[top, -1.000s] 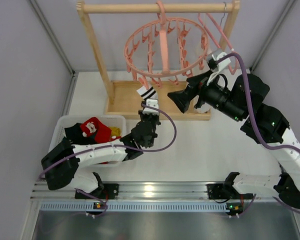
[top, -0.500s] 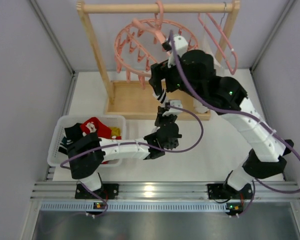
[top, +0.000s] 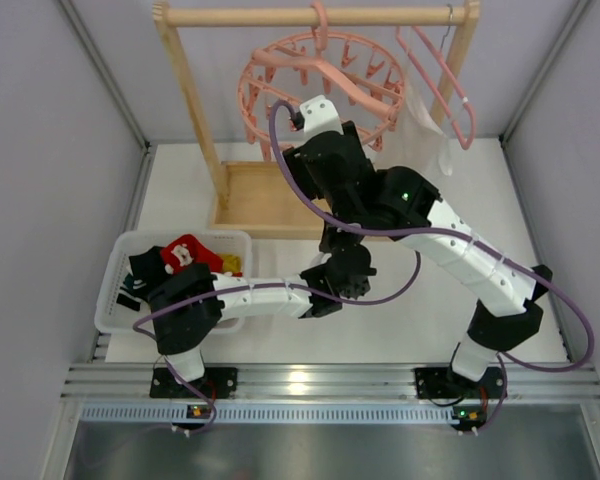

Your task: Remove the socks clipped to the hanger

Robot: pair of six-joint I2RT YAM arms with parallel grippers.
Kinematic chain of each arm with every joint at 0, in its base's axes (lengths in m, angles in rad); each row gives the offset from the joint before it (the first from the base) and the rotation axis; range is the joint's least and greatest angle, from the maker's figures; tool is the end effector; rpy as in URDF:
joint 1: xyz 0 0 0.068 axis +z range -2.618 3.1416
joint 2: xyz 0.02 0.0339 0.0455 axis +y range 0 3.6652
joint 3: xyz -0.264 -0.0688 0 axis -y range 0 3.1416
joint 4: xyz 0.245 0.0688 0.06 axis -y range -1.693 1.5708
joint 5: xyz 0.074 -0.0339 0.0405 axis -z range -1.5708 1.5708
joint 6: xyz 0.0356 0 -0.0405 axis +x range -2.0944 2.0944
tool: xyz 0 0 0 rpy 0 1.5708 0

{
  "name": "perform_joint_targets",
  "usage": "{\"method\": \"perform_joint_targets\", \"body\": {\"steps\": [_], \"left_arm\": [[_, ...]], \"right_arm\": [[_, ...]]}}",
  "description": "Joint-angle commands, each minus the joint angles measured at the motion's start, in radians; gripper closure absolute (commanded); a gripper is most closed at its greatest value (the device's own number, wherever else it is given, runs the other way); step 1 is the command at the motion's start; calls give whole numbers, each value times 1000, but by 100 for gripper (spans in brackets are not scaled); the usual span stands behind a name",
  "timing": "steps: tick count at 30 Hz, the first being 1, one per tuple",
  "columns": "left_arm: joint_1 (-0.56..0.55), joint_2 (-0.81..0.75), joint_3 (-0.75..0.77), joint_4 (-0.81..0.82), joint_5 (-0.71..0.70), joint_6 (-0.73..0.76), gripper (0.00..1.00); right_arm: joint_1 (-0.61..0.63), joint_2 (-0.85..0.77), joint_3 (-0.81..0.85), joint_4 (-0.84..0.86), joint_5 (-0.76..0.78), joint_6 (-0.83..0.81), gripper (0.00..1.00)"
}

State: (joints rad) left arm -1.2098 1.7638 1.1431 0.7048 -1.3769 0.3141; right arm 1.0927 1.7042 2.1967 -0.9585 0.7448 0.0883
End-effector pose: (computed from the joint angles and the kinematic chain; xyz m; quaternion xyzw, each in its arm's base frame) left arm 0.1688 -0.3482 0.2857 0.0224 0.7010 0.1414 0.6986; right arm 0.1742 0.2838 0.4989 -0.2143 0.7869 0.0148 0.5784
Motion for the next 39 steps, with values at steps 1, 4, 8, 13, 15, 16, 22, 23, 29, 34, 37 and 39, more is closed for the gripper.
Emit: {"method": "perform_joint_targets", "body": {"steps": [1, 4, 8, 13, 15, 16, 22, 23, 29, 34, 37, 39], "left_arm": [[-7, 3, 43, 22, 2, 13, 100], [-8, 6, 47, 22, 2, 11, 100], [-17, 6, 43, 24, 10, 5, 100], [-22, 3, 43, 24, 10, 3, 100], [-25, 3, 43, 24, 12, 3, 100], [-25, 2, 41, 24, 13, 5, 100], [-31, -7, 40, 24, 19, -4, 100], [-33, -6, 40, 24, 19, -4, 100], [-34, -9, 44, 24, 22, -7, 100], [-36, -12, 46, 24, 26, -4, 100], [-37, -10, 47, 24, 27, -1, 100], [-39, -9, 50, 24, 27, 2, 100]], "right_arm": [[10, -40, -44, 16, 146, -2, 30], [9, -43, -69, 27, 186, -9, 32], [6, -32, -80, 46, 194, -15, 33], [-11, -28, -98, 66, 226, -19, 34], [-13, -25, -101, 76, 232, -22, 35], [-14, -25, -101, 81, 235, -28, 35], [-39, -11, -107, 112, 254, -41, 38], [-39, -8, -110, 118, 260, -42, 38], [-51, 11, -127, 159, 260, -45, 40], [-50, 17, -132, 170, 257, -33, 41], [-50, 20, -135, 179, 251, -30, 41], [-48, 25, -135, 182, 254, -28, 41]]}}
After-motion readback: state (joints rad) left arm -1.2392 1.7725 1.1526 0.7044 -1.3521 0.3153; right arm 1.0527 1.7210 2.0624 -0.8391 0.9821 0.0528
